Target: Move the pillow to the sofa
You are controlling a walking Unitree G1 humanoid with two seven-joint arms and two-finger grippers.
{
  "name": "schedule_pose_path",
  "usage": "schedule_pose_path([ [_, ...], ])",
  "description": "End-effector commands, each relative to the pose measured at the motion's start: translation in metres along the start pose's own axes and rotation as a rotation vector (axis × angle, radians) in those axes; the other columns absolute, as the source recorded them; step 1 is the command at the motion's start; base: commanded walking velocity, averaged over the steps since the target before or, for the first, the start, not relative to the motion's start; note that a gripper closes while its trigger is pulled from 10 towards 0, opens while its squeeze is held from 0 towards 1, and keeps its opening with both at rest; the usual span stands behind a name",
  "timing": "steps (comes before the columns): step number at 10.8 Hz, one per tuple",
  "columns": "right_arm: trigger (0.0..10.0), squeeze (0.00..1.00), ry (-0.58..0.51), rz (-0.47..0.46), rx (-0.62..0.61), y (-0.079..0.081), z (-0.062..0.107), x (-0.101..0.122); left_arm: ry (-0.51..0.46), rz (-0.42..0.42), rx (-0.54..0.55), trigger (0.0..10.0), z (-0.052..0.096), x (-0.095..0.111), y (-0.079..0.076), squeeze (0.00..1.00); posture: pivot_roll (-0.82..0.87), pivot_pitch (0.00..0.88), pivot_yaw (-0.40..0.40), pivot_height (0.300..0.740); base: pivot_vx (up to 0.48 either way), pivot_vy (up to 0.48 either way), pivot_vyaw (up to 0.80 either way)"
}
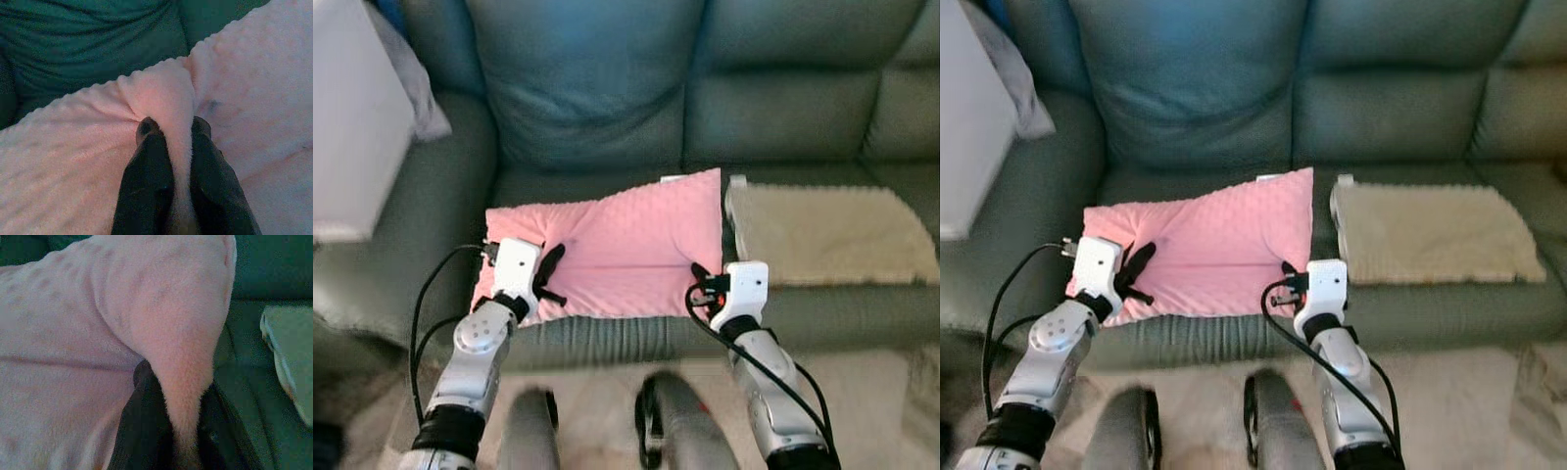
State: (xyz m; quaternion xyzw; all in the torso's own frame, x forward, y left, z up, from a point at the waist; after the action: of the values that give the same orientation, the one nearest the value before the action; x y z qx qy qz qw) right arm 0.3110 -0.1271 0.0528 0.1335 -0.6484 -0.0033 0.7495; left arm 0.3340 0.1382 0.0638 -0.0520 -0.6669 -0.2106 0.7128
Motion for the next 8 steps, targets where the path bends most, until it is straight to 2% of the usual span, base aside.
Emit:
schedule_pose_path([
  [1, 10.0, 0.00, -0.017, -0.002, -0.025, -0.0060, 0.0004, 0.0045, -0.001, -0.002, 0.005, 10.0, 0.0018, -0.0004, 0.0026, 0.00, -0.04, 0.157, -0.020, 0.626, 0.000, 0.000, 0.00],
  [6, 10.0, 0.00, -0.015, -0.002, -0.022, -0.0049, -0.0001, 0.0038, -0.025, -0.006, -0.020, 10.0, 0.0013, 0.0042, -0.0042, 0.00, -0.03, 0.161, -0.019, 0.626, 0.000, 0.000, 0.00],
  [8, 10.0, 0.00, -0.014, -0.002, -0.021, -0.0052, 0.0002, 0.0031, -0.029, -0.011, -0.015, 10.0, 0.0012, 0.0052, -0.0031, 0.00, -0.03, 0.162, -0.019, 0.626, 0.287, 0.000, 0.00],
])
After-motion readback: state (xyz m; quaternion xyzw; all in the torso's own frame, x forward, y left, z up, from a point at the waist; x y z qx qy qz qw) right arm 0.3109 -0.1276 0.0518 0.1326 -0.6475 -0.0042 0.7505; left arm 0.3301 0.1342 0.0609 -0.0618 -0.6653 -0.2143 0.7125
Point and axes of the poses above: a point about 5 cm out from each wrist's last joint towards the gripper, its own z axis pointing back from the gripper into the wrist, its own x axis along the axis of the wrist's last joint, y = z × x, the point moved 5 cm from there along -z, pointing out of the wrist towards the gripper, and after that the axes turned 7 degrees about -z, right-handed, at the moved point
